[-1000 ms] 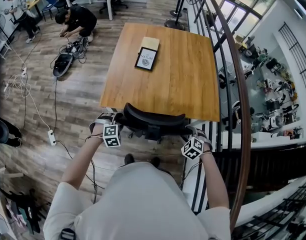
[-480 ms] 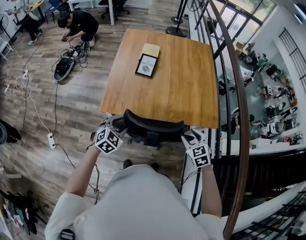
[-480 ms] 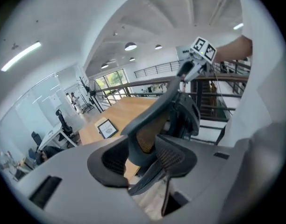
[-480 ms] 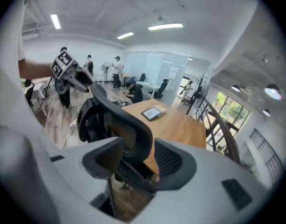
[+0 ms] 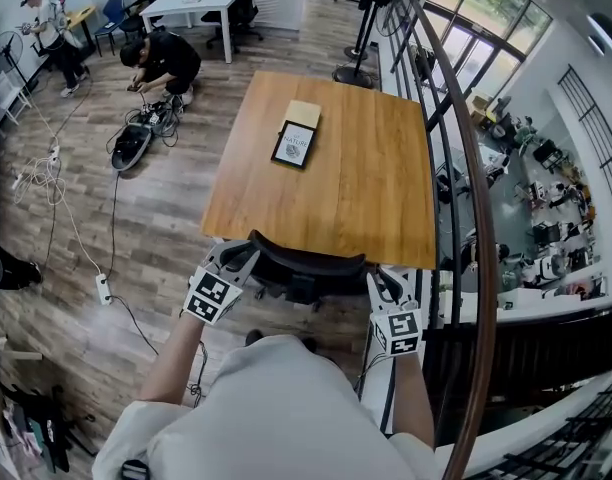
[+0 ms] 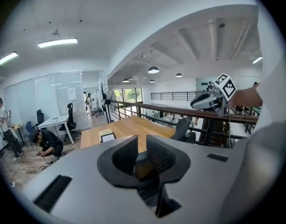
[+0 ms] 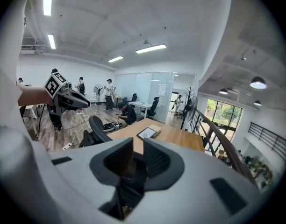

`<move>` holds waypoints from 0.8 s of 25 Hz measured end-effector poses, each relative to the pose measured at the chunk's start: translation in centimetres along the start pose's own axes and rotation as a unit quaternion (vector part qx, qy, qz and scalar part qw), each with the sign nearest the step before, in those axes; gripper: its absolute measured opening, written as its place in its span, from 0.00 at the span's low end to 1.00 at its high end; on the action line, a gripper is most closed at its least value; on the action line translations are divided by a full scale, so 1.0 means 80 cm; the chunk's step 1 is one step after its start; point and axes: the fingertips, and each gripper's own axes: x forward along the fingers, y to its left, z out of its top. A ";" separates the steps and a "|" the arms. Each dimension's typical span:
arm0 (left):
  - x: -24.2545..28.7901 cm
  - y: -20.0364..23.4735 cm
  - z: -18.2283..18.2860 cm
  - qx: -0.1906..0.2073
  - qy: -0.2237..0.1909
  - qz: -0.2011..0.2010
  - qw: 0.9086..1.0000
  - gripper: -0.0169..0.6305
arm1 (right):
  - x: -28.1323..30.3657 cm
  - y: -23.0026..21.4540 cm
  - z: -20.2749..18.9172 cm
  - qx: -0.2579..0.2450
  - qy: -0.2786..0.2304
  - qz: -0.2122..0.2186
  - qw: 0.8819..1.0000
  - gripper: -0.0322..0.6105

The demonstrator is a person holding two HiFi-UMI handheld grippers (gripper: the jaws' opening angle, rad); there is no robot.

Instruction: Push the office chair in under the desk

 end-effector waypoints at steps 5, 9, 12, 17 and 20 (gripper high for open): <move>-0.005 0.008 0.010 -0.018 -0.014 0.009 1.000 0.06 | -0.008 0.000 0.024 0.003 -0.031 -0.018 0.999 0.09; -0.007 0.008 0.018 -0.039 -0.024 0.010 0.999 0.03 | -0.015 -0.004 0.036 0.009 -0.049 -0.024 0.998 0.05; -0.010 0.007 0.024 -0.047 -0.032 0.004 0.998 0.02 | -0.018 -0.003 0.046 0.013 -0.060 -0.022 0.998 0.05; -0.008 0.004 0.022 -0.046 -0.031 0.000 0.998 0.02 | -0.020 -0.003 0.049 0.024 -0.068 -0.020 0.997 0.05; -0.008 0.006 0.022 -0.046 -0.031 0.001 0.998 0.02 | -0.021 -0.004 0.050 0.028 -0.069 -0.019 0.997 0.05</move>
